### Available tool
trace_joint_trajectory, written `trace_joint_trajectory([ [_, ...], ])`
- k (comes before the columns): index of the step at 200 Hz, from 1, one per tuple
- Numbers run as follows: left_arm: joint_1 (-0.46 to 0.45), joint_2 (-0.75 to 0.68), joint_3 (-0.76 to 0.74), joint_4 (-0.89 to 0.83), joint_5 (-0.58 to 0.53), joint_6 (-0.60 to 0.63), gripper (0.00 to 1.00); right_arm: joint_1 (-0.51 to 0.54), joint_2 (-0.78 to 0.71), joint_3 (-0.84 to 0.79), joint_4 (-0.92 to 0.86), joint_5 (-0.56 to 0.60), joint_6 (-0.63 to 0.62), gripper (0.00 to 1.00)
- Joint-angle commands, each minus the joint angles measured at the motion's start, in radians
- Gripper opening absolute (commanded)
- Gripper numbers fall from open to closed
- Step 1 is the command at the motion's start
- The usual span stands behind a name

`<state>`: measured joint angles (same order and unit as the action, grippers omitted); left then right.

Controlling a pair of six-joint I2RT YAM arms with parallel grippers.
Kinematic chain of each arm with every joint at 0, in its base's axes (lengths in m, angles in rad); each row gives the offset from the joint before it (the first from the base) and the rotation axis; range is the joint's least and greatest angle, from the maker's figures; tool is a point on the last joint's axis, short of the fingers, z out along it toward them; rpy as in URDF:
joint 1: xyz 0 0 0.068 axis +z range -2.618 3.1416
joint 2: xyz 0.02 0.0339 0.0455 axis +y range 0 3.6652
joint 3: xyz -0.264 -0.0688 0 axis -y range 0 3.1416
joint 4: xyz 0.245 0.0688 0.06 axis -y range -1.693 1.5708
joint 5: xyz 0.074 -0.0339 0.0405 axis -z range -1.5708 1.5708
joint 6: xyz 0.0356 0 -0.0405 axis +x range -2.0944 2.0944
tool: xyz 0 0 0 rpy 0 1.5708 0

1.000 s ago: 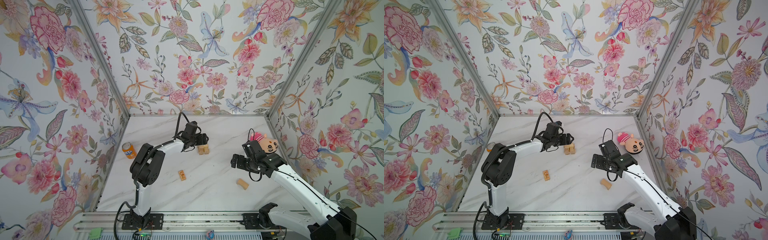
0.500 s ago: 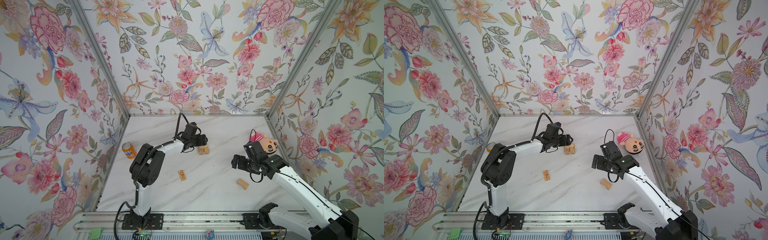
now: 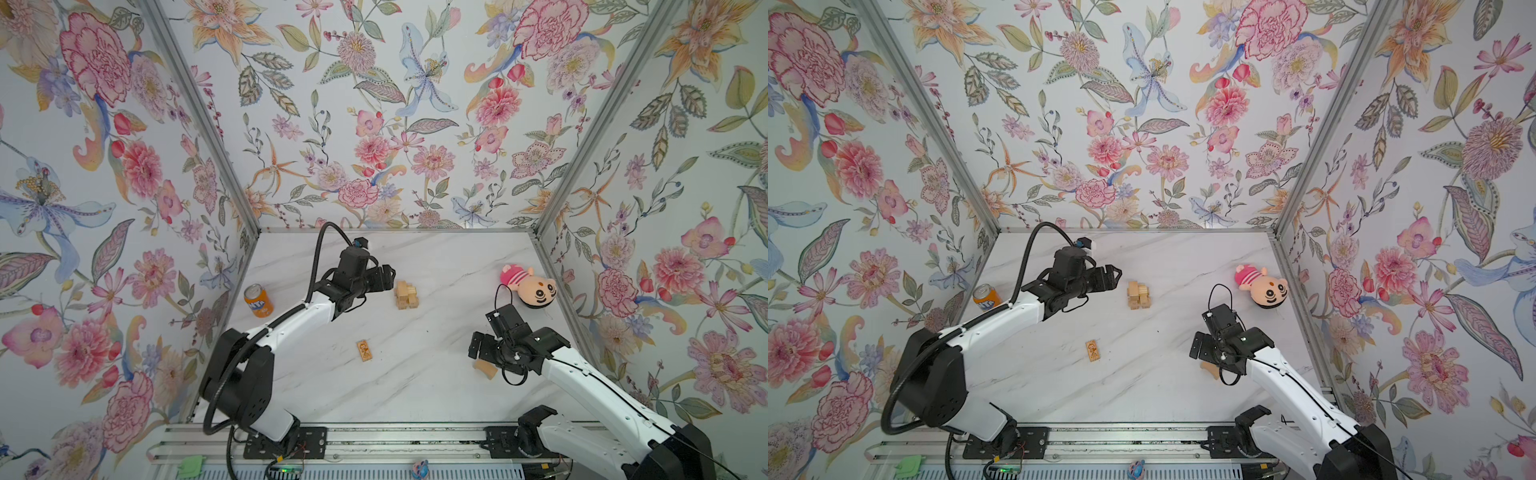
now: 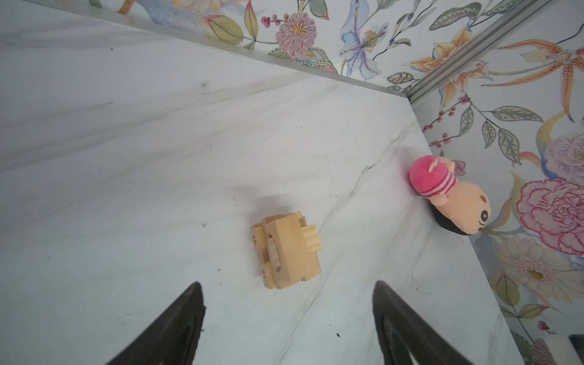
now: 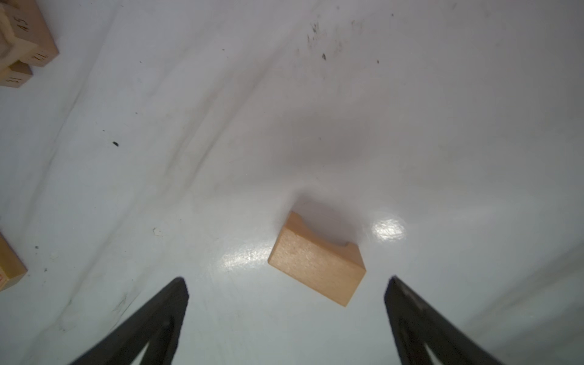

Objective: Build the wood block tower
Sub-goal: 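Draw the left gripper back while the right gripper centers over the loose wooden block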

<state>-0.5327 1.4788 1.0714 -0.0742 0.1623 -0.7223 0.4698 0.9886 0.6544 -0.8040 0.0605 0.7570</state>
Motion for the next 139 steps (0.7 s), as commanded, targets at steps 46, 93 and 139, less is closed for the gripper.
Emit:
trace_joint_trajectory([
  [46,-0.008,-0.406,-0.248,-0.131,-0.038,-0.002,0.87,0.008,-0.138,-0.144,0.023,-0.026,0.131,0.99],
  [93,-0.060,-0.527,-0.357,-0.164,0.007,-0.020,0.90,0.039,-0.103,-0.194,0.135,-0.079,0.156,0.99],
  [139,-0.185,-0.488,-0.447,-0.091,0.016,-0.054,0.92,0.136,-0.011,-0.150,0.207,-0.063,0.186,0.99],
])
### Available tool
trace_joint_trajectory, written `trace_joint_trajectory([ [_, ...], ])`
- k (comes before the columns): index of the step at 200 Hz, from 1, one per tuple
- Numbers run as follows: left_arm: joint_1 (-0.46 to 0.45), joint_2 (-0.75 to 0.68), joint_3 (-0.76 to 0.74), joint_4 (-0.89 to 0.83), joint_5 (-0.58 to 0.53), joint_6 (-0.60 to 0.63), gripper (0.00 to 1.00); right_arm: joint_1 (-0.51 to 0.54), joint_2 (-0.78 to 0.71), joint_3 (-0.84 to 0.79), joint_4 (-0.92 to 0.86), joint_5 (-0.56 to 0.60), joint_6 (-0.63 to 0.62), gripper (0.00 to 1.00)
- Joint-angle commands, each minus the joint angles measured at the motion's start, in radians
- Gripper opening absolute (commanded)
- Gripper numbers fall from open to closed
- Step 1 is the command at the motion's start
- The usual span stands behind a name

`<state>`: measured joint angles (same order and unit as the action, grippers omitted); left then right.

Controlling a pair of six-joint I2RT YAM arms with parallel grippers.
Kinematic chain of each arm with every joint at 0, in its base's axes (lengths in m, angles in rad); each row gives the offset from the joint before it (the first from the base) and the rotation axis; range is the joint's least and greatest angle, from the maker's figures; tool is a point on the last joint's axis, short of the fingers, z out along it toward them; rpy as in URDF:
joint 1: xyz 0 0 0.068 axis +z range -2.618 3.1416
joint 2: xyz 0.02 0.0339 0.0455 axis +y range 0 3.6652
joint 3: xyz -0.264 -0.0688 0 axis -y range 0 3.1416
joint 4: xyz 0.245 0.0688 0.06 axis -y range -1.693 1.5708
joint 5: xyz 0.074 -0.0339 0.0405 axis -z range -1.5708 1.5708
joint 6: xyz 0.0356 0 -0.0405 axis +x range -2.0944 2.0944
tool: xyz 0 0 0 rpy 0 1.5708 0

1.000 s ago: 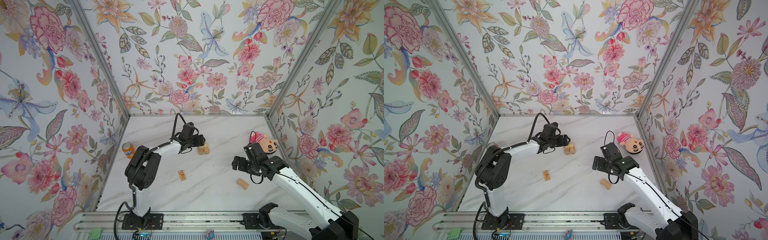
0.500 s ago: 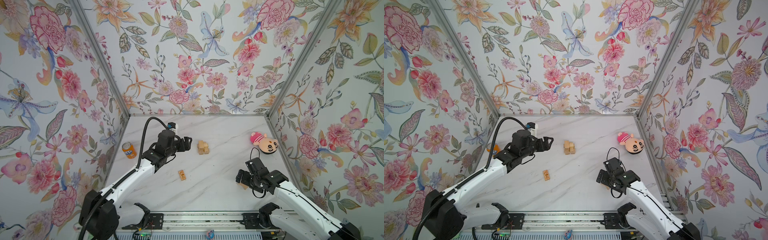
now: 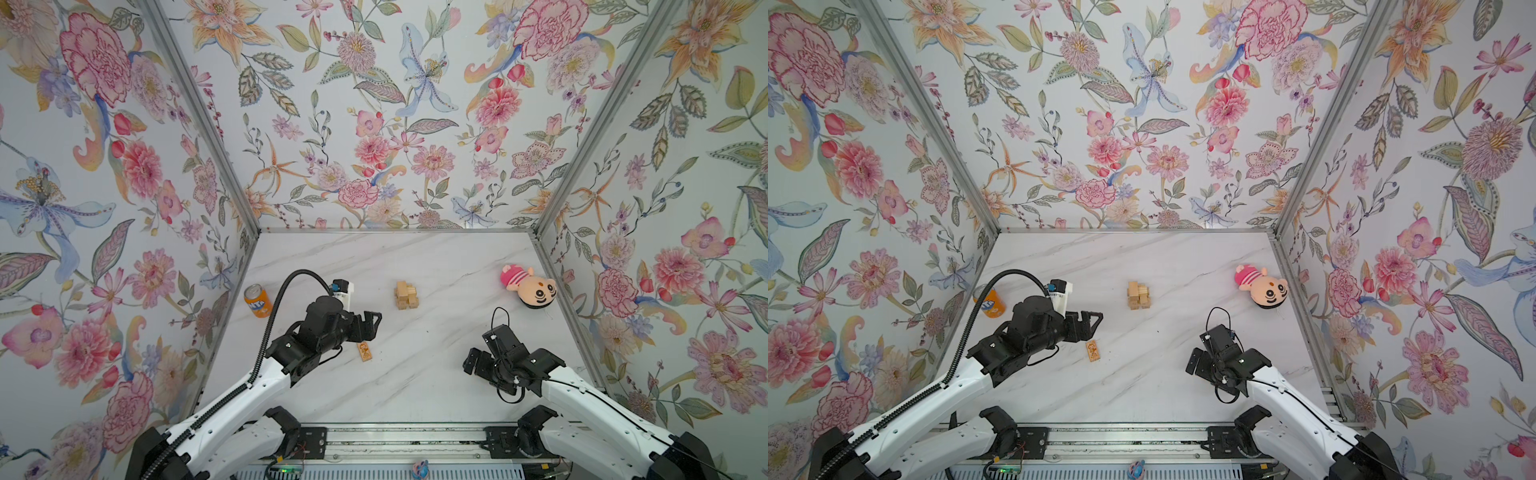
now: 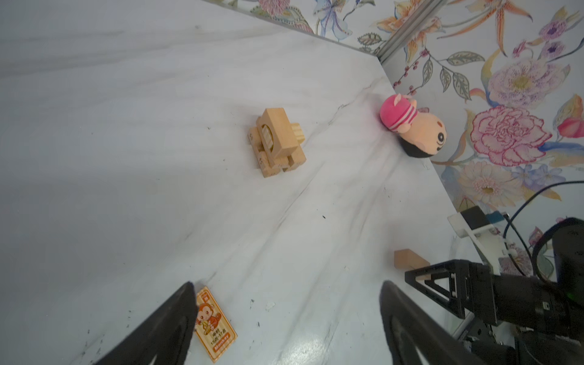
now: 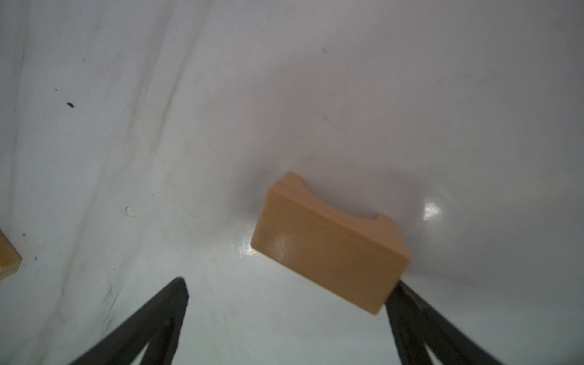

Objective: Build the wood block tower
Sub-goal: 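Draw the left gripper back while the right gripper centers over the loose wooden block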

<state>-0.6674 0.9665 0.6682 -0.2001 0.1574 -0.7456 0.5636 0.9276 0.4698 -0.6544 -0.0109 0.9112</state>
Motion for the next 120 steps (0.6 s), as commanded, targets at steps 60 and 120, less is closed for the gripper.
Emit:
trace_joint_trajectory([
  [60,-0.081,0.037,-0.079,0.076,0.025,-0.045,0.92,0.120,0.244,0.147,0.129,0.016,-0.004,0.99],
  [120,-0.081,0.016,-0.104,0.067,0.027,-0.044,0.92,0.179,0.401,0.326,0.112,-0.001,-0.074,0.99],
])
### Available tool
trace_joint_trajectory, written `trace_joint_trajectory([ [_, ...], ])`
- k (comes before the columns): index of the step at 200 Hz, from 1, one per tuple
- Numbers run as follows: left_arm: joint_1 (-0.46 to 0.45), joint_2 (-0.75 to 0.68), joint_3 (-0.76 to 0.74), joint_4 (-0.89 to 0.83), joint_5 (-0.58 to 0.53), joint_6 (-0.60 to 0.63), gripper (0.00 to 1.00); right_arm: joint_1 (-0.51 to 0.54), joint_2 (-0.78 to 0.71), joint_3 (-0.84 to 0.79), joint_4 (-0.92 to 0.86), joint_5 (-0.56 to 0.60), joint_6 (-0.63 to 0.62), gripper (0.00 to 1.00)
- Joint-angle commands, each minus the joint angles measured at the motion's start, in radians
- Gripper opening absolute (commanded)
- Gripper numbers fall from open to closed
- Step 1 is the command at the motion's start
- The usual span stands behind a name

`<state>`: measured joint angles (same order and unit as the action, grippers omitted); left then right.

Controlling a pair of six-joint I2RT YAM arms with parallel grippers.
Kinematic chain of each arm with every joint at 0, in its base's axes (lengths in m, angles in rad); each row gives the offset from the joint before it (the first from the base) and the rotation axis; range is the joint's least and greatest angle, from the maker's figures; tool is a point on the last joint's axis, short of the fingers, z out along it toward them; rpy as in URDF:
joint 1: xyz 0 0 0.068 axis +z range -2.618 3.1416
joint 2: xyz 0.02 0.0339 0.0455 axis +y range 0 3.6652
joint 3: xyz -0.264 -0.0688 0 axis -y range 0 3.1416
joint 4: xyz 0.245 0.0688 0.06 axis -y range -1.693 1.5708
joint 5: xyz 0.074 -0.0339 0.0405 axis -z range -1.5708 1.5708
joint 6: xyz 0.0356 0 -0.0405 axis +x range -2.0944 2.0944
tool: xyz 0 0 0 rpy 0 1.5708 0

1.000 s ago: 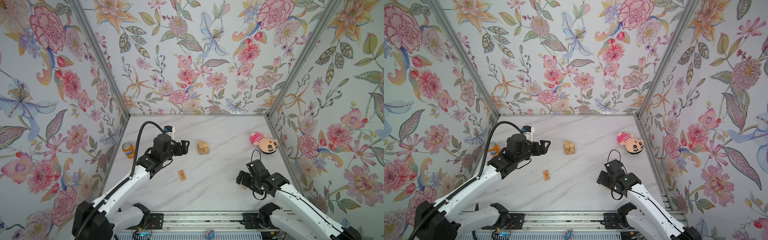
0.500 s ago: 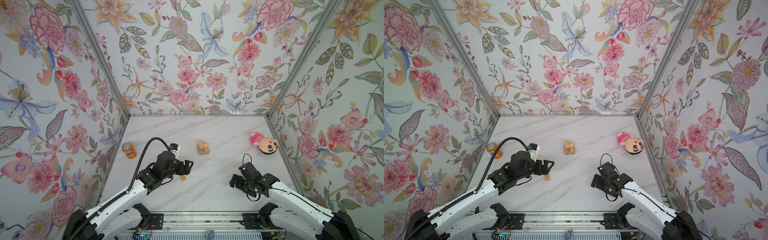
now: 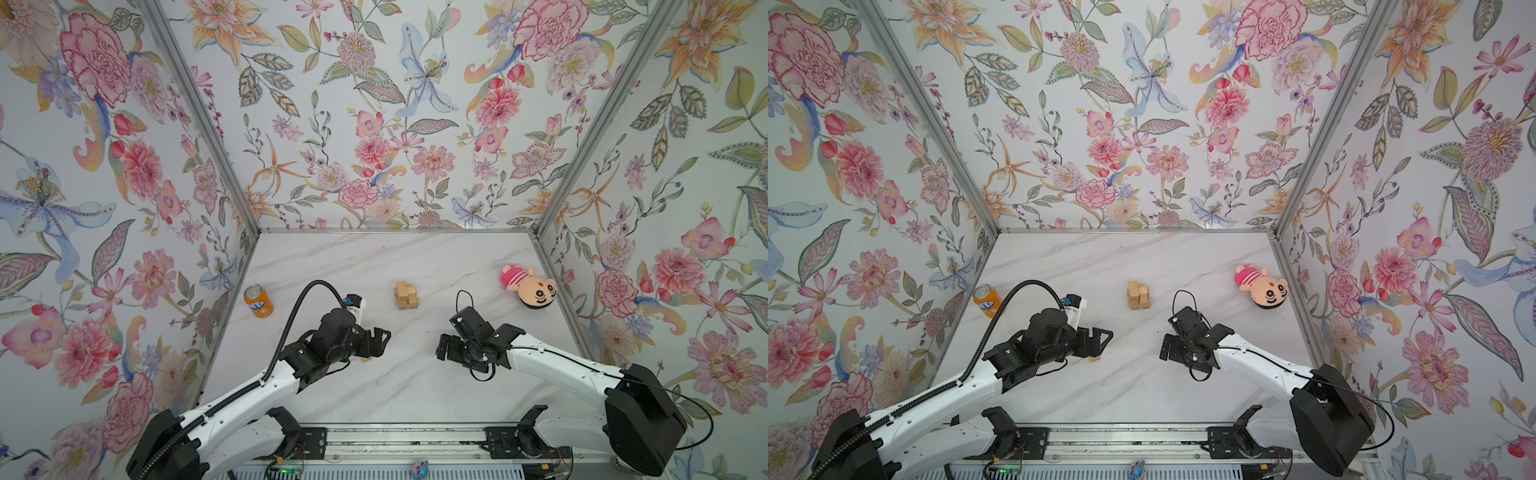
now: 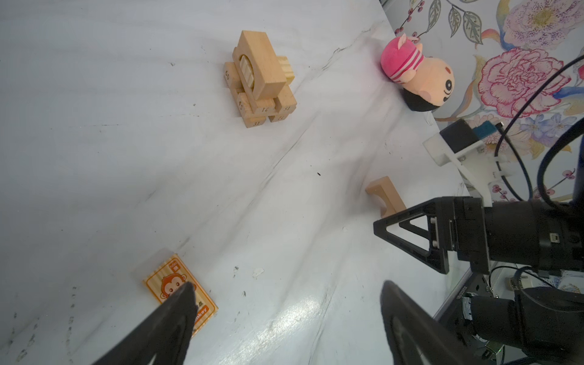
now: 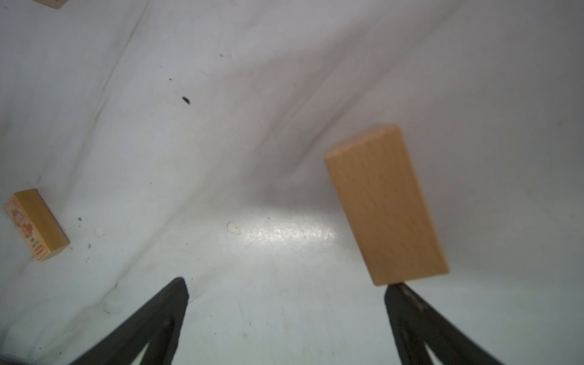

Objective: Build the wood block tower
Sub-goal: 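Draw the left gripper back while the right gripper centers over the loose wooden block, then lower the right gripper and close it on the loose wooden block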

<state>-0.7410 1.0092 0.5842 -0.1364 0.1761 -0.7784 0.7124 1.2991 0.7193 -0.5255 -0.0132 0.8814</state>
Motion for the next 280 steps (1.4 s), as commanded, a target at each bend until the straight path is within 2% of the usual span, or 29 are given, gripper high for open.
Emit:
trace_joint_trajectory([
  [1,-0.008,-0.028,-0.020,0.003,0.008,-0.011,0.92,0.033,0.029,0.081,-0.021,0.002,-0.046,0.99],
  [18,-0.008,-0.040,-0.024,0.001,0.010,-0.013,0.92,0.066,0.018,0.131,-0.109,0.044,-0.067,0.99],
  [35,-0.009,-0.051,-0.033,0.007,0.010,-0.016,0.92,0.094,-0.014,0.171,-0.217,0.132,-0.081,0.99],
  [62,-0.015,-0.044,-0.037,0.022,0.010,-0.019,0.92,0.092,-0.079,0.161,-0.310,0.231,-0.071,1.00],
  [82,-0.038,-0.030,-0.026,0.030,0.010,-0.015,0.92,0.068,-0.102,0.127,-0.316,0.254,-0.067,0.94],
  [97,-0.063,-0.020,-0.014,0.030,-0.002,-0.004,0.92,0.051,-0.090,0.111,-0.316,0.261,-0.082,0.81],
  [109,-0.089,-0.013,-0.004,0.030,-0.006,0.010,0.95,0.043,-0.069,0.106,-0.315,0.270,-0.103,0.75],
  [137,-0.148,0.008,0.016,0.037,-0.010,0.045,0.99,0.026,-0.008,0.111,-0.311,0.291,-0.147,0.70],
  [163,-0.193,0.044,0.046,0.033,-0.028,0.066,0.99,0.005,0.028,0.108,-0.273,0.280,-0.196,0.63],
  [187,-0.197,0.082,0.060,0.035,-0.031,0.068,0.99,-0.031,0.048,0.099,-0.232,0.252,-0.230,0.58],
  [247,-0.198,0.125,0.100,0.038,-0.021,0.090,0.99,-0.059,0.114,0.100,-0.156,0.188,-0.305,0.55],
  [280,-0.198,0.142,0.114,0.026,-0.034,0.093,0.99,-0.093,0.154,0.104,-0.133,0.177,-0.322,0.49],
])
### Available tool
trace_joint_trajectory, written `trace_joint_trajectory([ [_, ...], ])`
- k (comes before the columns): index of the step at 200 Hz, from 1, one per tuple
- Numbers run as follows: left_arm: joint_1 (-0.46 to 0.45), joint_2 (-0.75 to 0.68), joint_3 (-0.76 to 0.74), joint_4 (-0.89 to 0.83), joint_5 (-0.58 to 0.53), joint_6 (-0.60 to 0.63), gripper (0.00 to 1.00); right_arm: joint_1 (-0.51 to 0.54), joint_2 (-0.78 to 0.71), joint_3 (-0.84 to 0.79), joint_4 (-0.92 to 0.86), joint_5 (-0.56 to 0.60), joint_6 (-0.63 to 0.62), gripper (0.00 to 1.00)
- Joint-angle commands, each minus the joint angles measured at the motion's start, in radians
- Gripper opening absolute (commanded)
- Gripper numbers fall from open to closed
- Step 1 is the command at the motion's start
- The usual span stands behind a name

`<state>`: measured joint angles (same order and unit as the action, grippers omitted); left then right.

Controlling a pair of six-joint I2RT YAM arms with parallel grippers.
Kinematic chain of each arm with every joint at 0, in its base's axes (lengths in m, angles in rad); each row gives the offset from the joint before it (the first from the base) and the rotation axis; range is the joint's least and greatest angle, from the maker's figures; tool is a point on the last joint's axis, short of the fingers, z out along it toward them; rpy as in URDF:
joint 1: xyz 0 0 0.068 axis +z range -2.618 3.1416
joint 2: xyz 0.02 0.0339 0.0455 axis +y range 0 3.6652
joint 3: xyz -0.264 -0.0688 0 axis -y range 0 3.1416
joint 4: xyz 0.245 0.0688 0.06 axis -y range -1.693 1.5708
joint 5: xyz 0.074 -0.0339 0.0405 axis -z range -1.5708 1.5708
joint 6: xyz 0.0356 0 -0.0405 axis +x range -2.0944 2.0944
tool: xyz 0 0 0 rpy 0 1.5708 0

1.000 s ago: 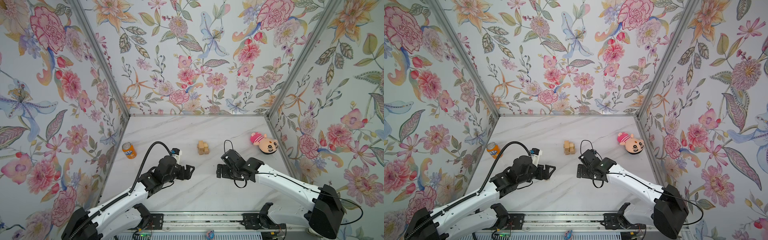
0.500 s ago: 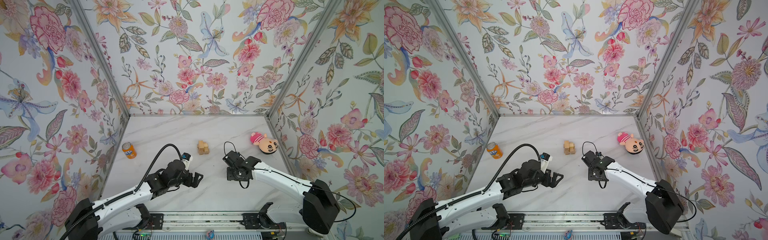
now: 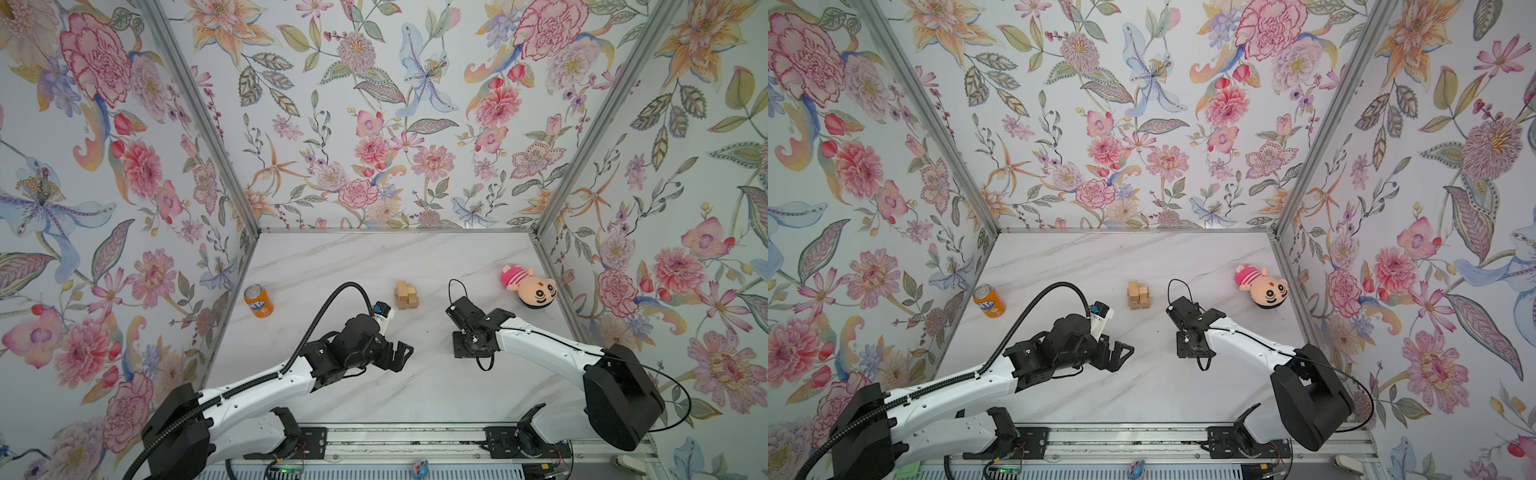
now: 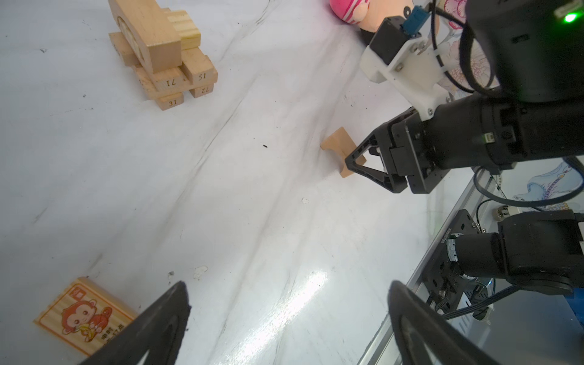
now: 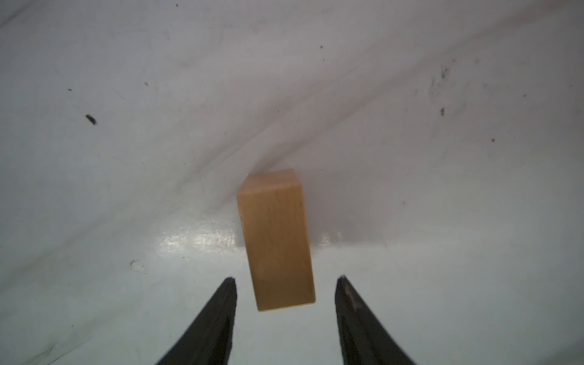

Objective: Build the wood block tower
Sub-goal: 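Lower the right gripper and close it on the loose wooden block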

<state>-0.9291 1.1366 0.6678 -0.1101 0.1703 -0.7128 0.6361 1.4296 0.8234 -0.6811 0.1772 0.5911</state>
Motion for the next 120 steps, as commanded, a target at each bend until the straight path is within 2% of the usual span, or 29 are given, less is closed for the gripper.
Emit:
trace_joint_trajectory([
  [1,-0.010,0.015,0.032,-0.001,-0.029,0.026,0.99,-0.018,0.026,-0.001,0.024,-0.013,-0.031,0.49],
  [64,-0.010,0.025,0.041,-0.002,-0.038,0.018,0.99,-0.034,0.060,0.002,0.049,-0.020,-0.063,0.41],
  [120,-0.011,0.044,0.058,-0.005,-0.032,0.023,0.99,-0.045,0.061,0.007,0.060,-0.042,-0.073,0.42],
])
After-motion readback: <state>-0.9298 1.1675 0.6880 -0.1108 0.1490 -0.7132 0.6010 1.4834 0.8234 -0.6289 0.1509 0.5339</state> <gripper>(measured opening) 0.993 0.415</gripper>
